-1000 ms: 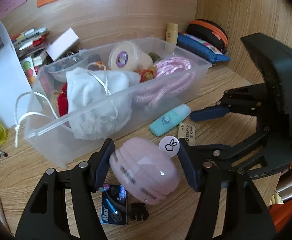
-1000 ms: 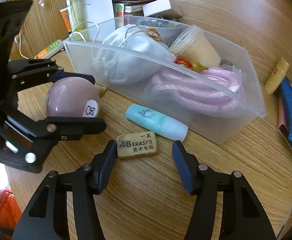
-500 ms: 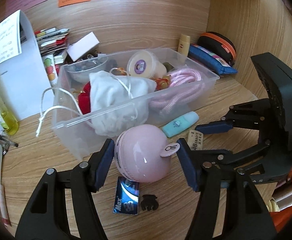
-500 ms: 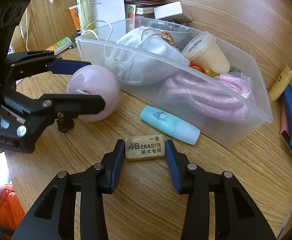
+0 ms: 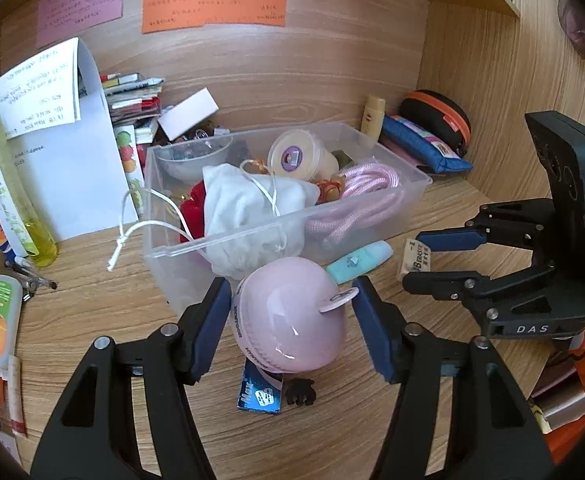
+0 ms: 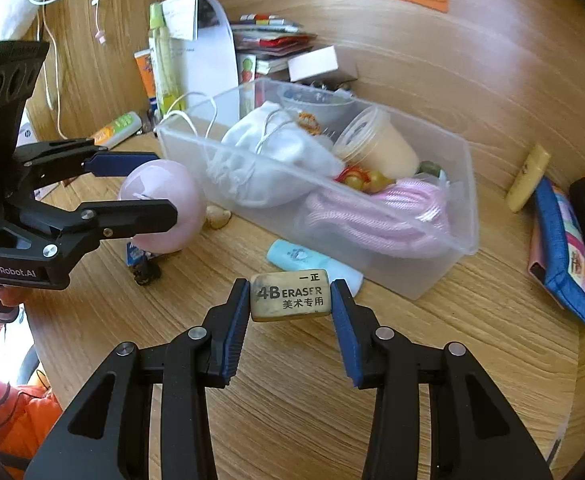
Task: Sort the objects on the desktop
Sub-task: 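Carry the pink container and beige eraser into the clear box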
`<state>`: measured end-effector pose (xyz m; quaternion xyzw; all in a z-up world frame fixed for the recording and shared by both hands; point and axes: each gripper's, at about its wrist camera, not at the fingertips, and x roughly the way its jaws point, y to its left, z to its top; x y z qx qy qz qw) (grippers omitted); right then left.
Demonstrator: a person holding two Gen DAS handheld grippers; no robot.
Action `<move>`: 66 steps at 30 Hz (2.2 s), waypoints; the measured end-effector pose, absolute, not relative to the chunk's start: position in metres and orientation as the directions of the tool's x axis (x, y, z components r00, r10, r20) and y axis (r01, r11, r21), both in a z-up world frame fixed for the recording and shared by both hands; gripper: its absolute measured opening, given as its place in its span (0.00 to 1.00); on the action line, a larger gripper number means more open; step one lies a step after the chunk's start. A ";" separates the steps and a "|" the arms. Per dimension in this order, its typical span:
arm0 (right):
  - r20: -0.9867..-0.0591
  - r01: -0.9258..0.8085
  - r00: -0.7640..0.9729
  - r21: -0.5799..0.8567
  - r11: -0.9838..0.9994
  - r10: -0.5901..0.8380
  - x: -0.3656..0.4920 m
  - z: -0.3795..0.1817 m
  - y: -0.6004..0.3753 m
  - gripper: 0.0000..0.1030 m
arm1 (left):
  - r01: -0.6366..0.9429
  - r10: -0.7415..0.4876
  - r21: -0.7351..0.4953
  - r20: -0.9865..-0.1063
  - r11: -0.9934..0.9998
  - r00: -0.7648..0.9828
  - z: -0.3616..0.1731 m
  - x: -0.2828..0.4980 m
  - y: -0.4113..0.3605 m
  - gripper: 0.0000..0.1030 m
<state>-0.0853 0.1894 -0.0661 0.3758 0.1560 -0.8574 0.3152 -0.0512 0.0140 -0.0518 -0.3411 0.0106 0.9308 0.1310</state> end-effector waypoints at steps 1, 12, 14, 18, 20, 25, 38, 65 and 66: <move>-0.739 0.655 -0.524 -0.031 -0.755 -0.425 -0.085 -0.064 0.190 0.36 | -0.250 0.237 -0.071 -0.635 -0.966 -0.735 -0.051 -0.050 0.014 0.60; -0.687 0.635 -0.573 -0.027 -0.772 -0.448 -0.090 -0.042 0.196 0.36 | -0.226 0.240 -0.099 -0.583 -0.969 -0.776 -0.030 -0.046 0.006 0.60; -0.676 0.631 -0.586 -0.036 -0.775 -0.446 -0.091 -0.038 0.196 0.36 | -0.223 0.242 -0.104 -0.570 -0.969 -0.785 -0.025 -0.047 0.004 0.60; -0.655 0.626 -0.603 -0.035 -0.779 -0.455 -0.095 -0.030 0.197 0.36 | -0.223 0.243 -0.104 -0.552 -0.969 -0.798 -0.017 -0.051 0.002 0.60; -0.647 0.624 -0.609 -0.035 -0.781 -0.458 -0.097 -0.026 0.197 0.36 | -0.221 0.241 -0.104 -0.548 -0.970 -0.801 -0.014 -0.053 0.001 0.60; -0.634 0.613 -0.625 -0.037 -0.790 -0.455 -0.108 -0.020 0.198 0.36 | -0.207 0.244 -0.130 -0.543 -0.970 -0.803 -0.008 -0.065 -0.005 0.60; -0.641 0.581 -0.638 -0.038 -0.813 -0.426 -0.145 -0.024 0.196 0.36 | -0.145 0.195 -0.135 -0.537 -0.980 -0.821 0.001 -0.102 -0.016 0.60; -0.692 0.539 -0.610 -0.007 -0.842 -0.385 -0.178 -0.060 0.185 0.37 | -0.122 0.174 -0.125 -0.633 -0.985 -0.755 -0.038 -0.139 -0.018 0.60; -0.691 0.536 -0.614 -0.010 -0.844 -0.382 -0.178 -0.061 0.185 0.37 | -0.121 0.172 -0.123 -0.632 -0.985 -0.756 -0.038 -0.139 -0.018 0.60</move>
